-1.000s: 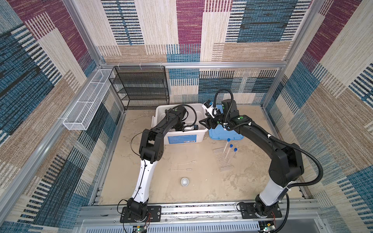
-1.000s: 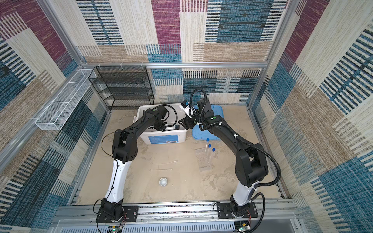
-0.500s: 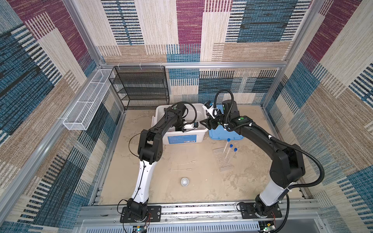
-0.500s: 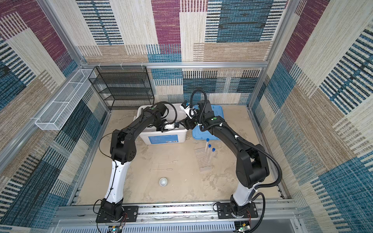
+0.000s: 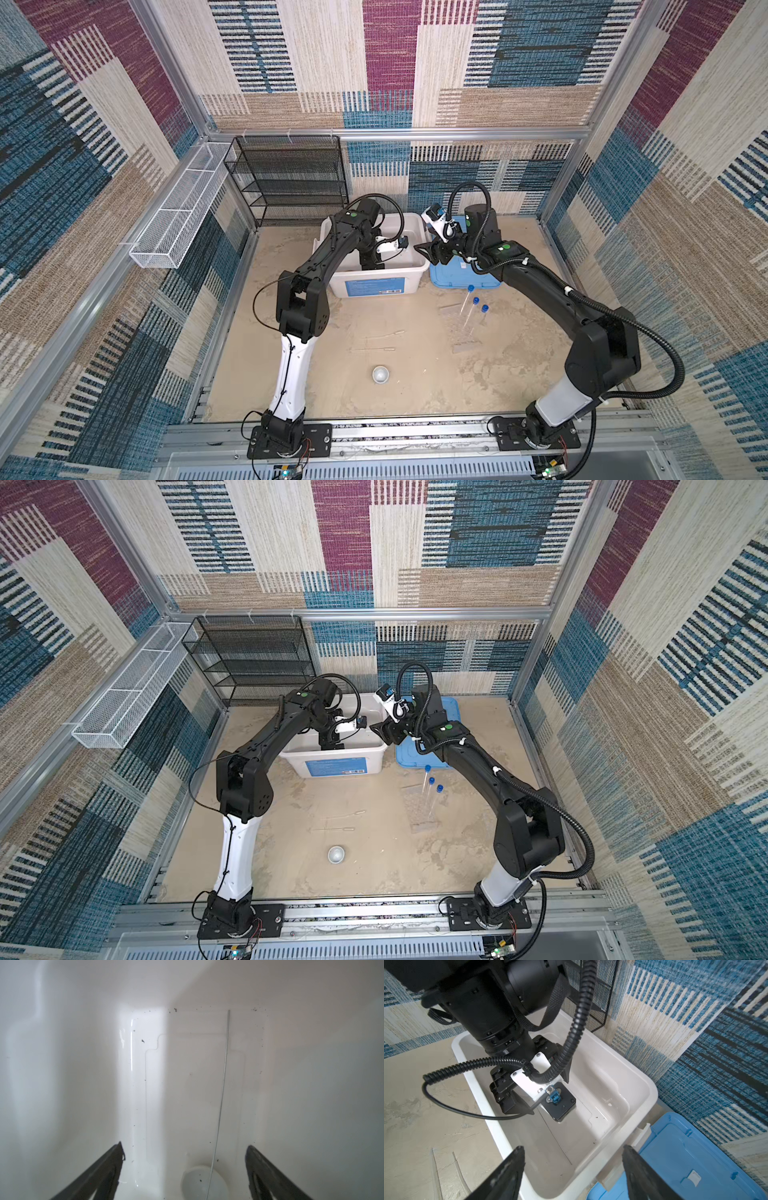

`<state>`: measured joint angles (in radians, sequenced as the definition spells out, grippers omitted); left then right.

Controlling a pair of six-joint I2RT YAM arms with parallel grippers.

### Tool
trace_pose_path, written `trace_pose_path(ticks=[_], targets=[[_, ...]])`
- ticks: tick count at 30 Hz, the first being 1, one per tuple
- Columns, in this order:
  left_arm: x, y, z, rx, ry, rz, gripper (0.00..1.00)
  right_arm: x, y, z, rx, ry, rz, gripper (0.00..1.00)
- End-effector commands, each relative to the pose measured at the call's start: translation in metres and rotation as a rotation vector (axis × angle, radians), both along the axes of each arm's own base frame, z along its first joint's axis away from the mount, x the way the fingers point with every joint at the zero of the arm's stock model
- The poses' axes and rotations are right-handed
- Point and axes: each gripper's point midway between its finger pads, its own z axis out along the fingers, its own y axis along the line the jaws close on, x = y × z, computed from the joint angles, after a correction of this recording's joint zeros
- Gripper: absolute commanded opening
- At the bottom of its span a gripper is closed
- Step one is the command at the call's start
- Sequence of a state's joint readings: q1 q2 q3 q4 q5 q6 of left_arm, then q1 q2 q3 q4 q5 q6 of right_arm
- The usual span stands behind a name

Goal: Organize the chemistry lab equipment
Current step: 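Lift left gripper out of the bin and move to the white crucible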

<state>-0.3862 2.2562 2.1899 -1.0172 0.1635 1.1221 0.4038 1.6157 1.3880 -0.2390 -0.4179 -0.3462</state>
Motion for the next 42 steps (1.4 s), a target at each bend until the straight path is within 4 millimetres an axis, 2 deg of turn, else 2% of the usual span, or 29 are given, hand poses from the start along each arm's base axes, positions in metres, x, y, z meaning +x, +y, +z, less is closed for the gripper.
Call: trace_pose_path(ticks=[1, 6, 11, 13, 19, 23, 25, 27, 29, 31, 35, 38, 42], targets=[[0.001, -0.002, 0.025, -0.037, -0.042, 0.02, 0.99, -0.002, 0.001, 0.027, 0.062, -0.069, 0.002, 0.77], [0.002, -0.006, 0.066, -0.112, -0.113, 0.058, 0.99, -0.01, -0.008, 0.045, 0.092, -0.121, -0.041, 0.84], [-0.014, -0.014, 0.112, -0.225, -0.153, 0.062, 0.99, -0.018, -0.02, 0.058, 0.117, -0.154, -0.091, 0.9], [-0.019, -0.018, 0.13, -0.282, -0.186, 0.075, 0.99, -0.022, -0.023, 0.062, 0.132, -0.159, -0.107, 1.0], [-0.04, -0.03, 0.179, -0.434, -0.312, 0.156, 0.99, -0.032, -0.032, 0.062, 0.178, -0.067, -0.162, 0.99], [-0.056, -0.035, 0.214, -0.659, -0.352, 0.267, 0.99, -0.046, -0.036, 0.067, 0.211, -0.092, -0.154, 0.99], [-0.063, -0.031, 0.229, -0.812, -0.319, 0.383, 0.99, -0.056, -0.038, 0.072, 0.239, -0.11, -0.144, 0.99], [-0.081, -0.028, 0.236, -0.909, -0.22, 0.459, 0.99, -0.063, -0.038, 0.07, 0.245, -0.095, -0.128, 0.99], [-0.098, -0.03, 0.235, -0.996, -0.107, 0.508, 0.99, -0.068, -0.036, 0.063, 0.235, -0.056, -0.109, 0.99], [-0.127, -0.046, 0.228, -1.047, 0.013, 0.481, 0.99, -0.071, -0.033, 0.053, 0.216, -0.008, -0.094, 0.99], [-0.17, -0.058, 0.195, -0.997, 0.195, 0.531, 0.99, -0.083, -0.03, 0.041, 0.21, 0.054, -0.065, 0.99], [-0.183, -0.047, 0.17, -0.967, 0.255, 0.658, 0.99, -0.099, -0.024, 0.033, 0.222, 0.088, -0.014, 0.99], [-0.199, -0.025, 0.132, -0.871, 0.282, 0.812, 0.99, -0.117, -0.014, 0.011, 0.185, 0.133, 0.039, 1.0]])
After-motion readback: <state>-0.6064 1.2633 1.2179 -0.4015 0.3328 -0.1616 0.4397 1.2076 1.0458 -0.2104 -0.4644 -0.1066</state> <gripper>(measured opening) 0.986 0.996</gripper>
